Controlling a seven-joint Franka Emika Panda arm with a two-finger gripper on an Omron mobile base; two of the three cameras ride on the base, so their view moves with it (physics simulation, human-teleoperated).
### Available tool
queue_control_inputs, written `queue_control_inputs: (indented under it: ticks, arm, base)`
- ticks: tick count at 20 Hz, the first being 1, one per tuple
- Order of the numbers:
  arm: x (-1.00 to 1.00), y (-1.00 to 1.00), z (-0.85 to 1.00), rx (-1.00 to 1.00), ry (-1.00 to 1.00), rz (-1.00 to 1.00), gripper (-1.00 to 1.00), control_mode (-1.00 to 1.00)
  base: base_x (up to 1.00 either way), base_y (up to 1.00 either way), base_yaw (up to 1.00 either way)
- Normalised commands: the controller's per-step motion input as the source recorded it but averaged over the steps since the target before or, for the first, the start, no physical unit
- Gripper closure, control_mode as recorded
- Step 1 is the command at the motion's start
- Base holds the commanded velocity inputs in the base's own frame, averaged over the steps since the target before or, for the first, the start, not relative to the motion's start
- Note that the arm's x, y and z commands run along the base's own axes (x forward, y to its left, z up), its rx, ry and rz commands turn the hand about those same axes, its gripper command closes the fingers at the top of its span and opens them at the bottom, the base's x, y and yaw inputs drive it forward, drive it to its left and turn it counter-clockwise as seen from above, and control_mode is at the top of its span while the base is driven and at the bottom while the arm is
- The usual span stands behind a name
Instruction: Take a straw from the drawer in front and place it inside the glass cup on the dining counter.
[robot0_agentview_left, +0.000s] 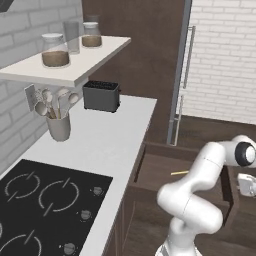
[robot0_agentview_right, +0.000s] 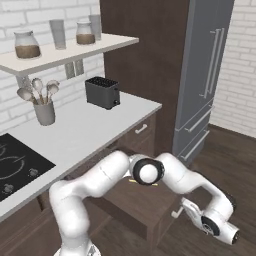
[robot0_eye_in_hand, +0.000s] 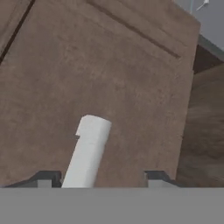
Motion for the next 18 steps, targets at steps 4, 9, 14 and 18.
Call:
queue_control_inputs:
  ticks: [4, 9, 14, 18]
  arm:
    - [-0.51, 0.00, 0.02, -0.68, 0.29, -0.34, -1.00, -1.00]
    - [-0.49, 0.00, 0.11, -0.65, 0.32, -0.36, -1.00, -1.00]
    - [-0.31, 0.00, 0.87, -0.32, 0.42, -0.25, -1.00, -1.00]
    - [0.00, 0.00, 1.00, -0.04, 0.49, -0.06, -1.00, -1.00]
  base:
    - [0.00, 0.00, 0.00]
    - [0.00, 0.00, 0.00]
    - [0.00, 0.00, 0.00]
    - [0.00, 0.00, 0.00]
